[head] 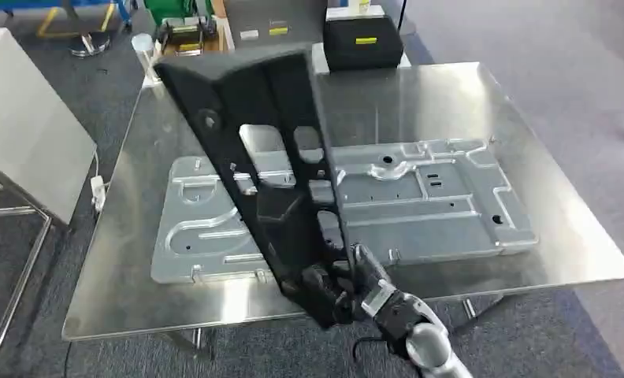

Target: Take the parts from the cabinet and place them on the table.

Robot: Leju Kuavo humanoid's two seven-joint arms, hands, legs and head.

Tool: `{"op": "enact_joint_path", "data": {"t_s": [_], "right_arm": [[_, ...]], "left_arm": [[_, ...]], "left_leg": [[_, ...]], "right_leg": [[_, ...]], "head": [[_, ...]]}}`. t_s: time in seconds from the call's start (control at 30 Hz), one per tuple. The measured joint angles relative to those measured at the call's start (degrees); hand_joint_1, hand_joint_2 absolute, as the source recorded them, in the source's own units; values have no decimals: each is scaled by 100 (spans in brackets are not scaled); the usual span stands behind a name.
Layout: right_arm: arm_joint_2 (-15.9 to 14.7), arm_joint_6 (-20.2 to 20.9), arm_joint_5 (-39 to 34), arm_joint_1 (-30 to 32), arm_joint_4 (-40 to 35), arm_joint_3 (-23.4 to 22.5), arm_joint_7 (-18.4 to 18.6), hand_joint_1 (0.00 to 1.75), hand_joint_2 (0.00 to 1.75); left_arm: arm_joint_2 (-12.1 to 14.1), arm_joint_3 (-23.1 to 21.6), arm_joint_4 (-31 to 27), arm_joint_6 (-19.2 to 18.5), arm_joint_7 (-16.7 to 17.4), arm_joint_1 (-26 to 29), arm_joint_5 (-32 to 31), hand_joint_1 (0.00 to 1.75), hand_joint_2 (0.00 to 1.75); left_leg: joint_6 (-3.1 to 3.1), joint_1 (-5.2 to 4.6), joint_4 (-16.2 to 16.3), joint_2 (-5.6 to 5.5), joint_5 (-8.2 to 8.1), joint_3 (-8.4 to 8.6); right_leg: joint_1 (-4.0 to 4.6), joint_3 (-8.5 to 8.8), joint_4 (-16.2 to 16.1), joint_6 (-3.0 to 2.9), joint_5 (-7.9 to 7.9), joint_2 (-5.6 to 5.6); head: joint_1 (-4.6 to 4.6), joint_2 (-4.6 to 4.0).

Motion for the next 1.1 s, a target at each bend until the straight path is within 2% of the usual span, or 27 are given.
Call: {"op": "enact_joint_path", "data": {"t_s": [0.03, 0.07, 0.13, 0.23, 0.27, 0.3, 0.33, 0.4, 0.43, 0.47, 0.5, 0.53, 0.57, 0.6, 0.63, 0.67, 0.73, 0.77, 0.8, 0.83, 0.9, 0.93, 0.97, 1.0, 1.03, 1.07, 1.1], "right_arm": [[2, -13, -4, -4, 9, -22, 4, 173, 175], [7, -31, -4, -30, 18, -24, 9, 173, 175], [22, -201, 79, -115, 20, -31, 44, 173, 175], [55, -864, 586, -316, 48, -57, 153, 173, 175], [55, -1213, 890, -369, 70, -59, 194, 173, 175], [57, -1546, 1194, -406, 90, -59, 238, 173, 175], [61, -1780, 1406, -443, 105, -59, 271, 173, 175], [76, -1989, 1576, -524, 125, -59, 302, 173, 175], [94, -2018, 1604, -568, 125, -57, 299, 173, 175], [103, -2033, 1619, -599, 133, -59, 299, 173, 175], [103, -2037, 1622, -620, 138, -57, 299, 173, 175], [107, -2037, 1624, -619, 149, -57, 299, 173, 175], [116, -2039, 1628, -626, 164, -57, 302, 173, 175], [116, -2039, 1629, -643, 168, -57, 302, 173, 175], [116, -2076, 1661, -651, 170, -59, 302, 173, 175], [116, -2162, 1769, -678, 170, -59, 304, 173, 175], [118, -2664, 2282, -690, 186, -57, 375, 173, 175], [120, -2981, 2642, -689, 208, -57, 464, 173, 175], [120, -3342, 3069, -690, 242, -57, 578, 173, 175], [120, -3658, 3470, -700, 278, -57, 720, 173, 175], [155, -4226, 4283, -756, 367, -46, 1019, 173, 175], [183, -4536, 4777, -817, 467, -11, 1193, 173, 175], [206, -4766, 5169, -886, 588, 24, 1340, 173, 175], [242, -4984, 5626, -927, 724, 74, 1539, 173, 175], [273, -5133, 6089, -945, 868, 94, 1723, 173, 175], [308, -5189, 6497, -947, 986, 96, 1854, 173, 175], [343, -5211, 6806, -955, 1078, 96, 1921, 173, 175]], "left_arm": [[-2, 0, 0, 0, 2, 15, -4, 0, 175], [0, 0, 0, 0, 2, 22, -7, 0, 175], [0, 0, 0, 0, 4, 17, -20, 0, 175], [-11, 0, 2, -26, 4, 8, -35, 0, 175], [-11, 0, 0, -28, 4, 11, -46, 0, 175], [-11, 0, 2, -30, 4, 22, -55, 0, 175], [-11, 0, 2, -31, 4, 34, -61, 0, 175], [-11, 0, 0, -31, 4, 32, -61, 0, 175], [-4, 0, 0, -31, 4, 26, -61, 0, 175], [-2, 0, 0, -33, 4, 11, -61, 0, 175], [-4, 0, 0, -37, 2, 1, -61, 0, 175], [-7, -2, 0, -35, 2, 6, -61, 0, 175], [-7, -2, 0, -35, 2, 27, -61, 0, 175], [-24, 0, 2, -35, 4, 37, -61, 0, 175], [-35, 0, 2, -37, 4, 37, -61, 0, 175], [-35, 0, 2, -35, 4, 27, -63, 0, 175], [-35, -2, 2, -35, 4, 17, -79, 0, 175], [-37, -2, 2, -37, 4, 18, -83, 0, 175], [-37, -2, 2, -48, 4, 21, -98, 0, 175], [-37, -2, 2, -66, 4, 21, -131, 0, 175], [-52, -7, 2, -83, 6, 24, -160, 0, 175], [-61, -17, 2, -85, 15, 23, -190, 0, 175], [-61, -31, 2, -85, 24, 11, -201, 0, 175], [-66, -48, 2, -85, 37, 3, -240, 0, 175], [-66, -59, 2, -87, 41, -1, -256, 0, 175], [-68, -68, 2, -87, 55, -1, -280, 0, 175], [-68, -79, 2, -87, 59, -6, -302, 0, 175]], "left_leg": [[-52, -9, 61, 1, 22, 29], [-78, -6, 47, 0, 31, 40], [-111, 10, 247, 8, -138, -52], [-157, 10, 1456, 14, -738, -691], [-143, 8, 1770, 14, -823, -868], [-128, 7, 1790, 14, -751, -910], [-98, 2, 1529, 14, -549, -820], [-3, -26, 536, 14, 14, -394], [59, -67, 86, 27, 178, -231], [50, -88, 69, 32, -26, -252], [66, -99, 68, 20, -41, -242], [99, -104, 51, 19, 134, -227], [111, -106, 44, 14, 145, -225], [150, -43, -53, 17, 210, -169], [158, -28, -110, 36, 256, -139], [191, -22, -117, 43, 271, -147], [197, -22, -111, 40, 273, -162], [200, -23, -108, 39, 269, -165], [196, -22, -102, 33, 265, -163], [185, -16, -95, 26, 253, -157], [140, -5, -49, 20, 217, -144], [112, -5, -20, 23, 190, -147], [67, -50, 19, 27, 160, -185], [43, -47, 8, 22, 168, -192], [13, -45, -3, 23, 172, -182], [-17, -28, -19, 24, 180, -172], [-55, -27, -11, 23, 158, -163]], "right_leg": [[-11, 8, -4, -49, 10, 19], [-5, 29, -9, -83, 9, 19], [-30, 83, -45, -146, 28, 12], [-1, 74, -44, -190, 10, 5], [18, 77, -41, -200, 4, 3], [33, 88, -41, -206, 0, 4], [48, 99, -40, -210, -2, 8], [78, 126, -42, -212, -4, 15], [71, 125, -45, -210, -4, 13], [93, 113, -42, -190, 5, 15], [89, 90, -41, -161, 1, 7], [83, 103, -40, -133, -7, 6], [83, 129, -63, -104, -4, 3], [127, 139, -63, -61, -11, 5], [96, 91, 40, -29, -102, 9], [89, -32, 296, -9, -296, 6], [40, -426, 1155, 44, -714, 6], [21, -600, 1502, 68, -818, 5], [5, -673, 1624, 87, -780, 2], [-18, -600, 1436, 102, -592, 1], [-45, -160, 519, 105, -73, -3], [-56, 37, 72, 94, 57, -3], [-8, 100, -26, 66, -40, 0], [-26, 85, -22, 13, -18, 2], [-5, 81, -27, -12, -20, 5], [14, 78, -27, -52, -22, 8], [-16, 96, -71, -104, 0, 11]], "head": [[2, 0], [2, 0], [2, 0], [0, 0], [-2, 0], [0, 0], [-2, 0], [-2, 0], [2, 0], [0, 0], [0, 0], [0, 0], [4, 0], [0, 0], [6, 0], [7, 0], [5, 0], [9, 0], [4, 0], [9, 0], [9, 0], [9, 0], [11, 0], [0, 0], [7, 0], [4, 0], [7, 0]]}}
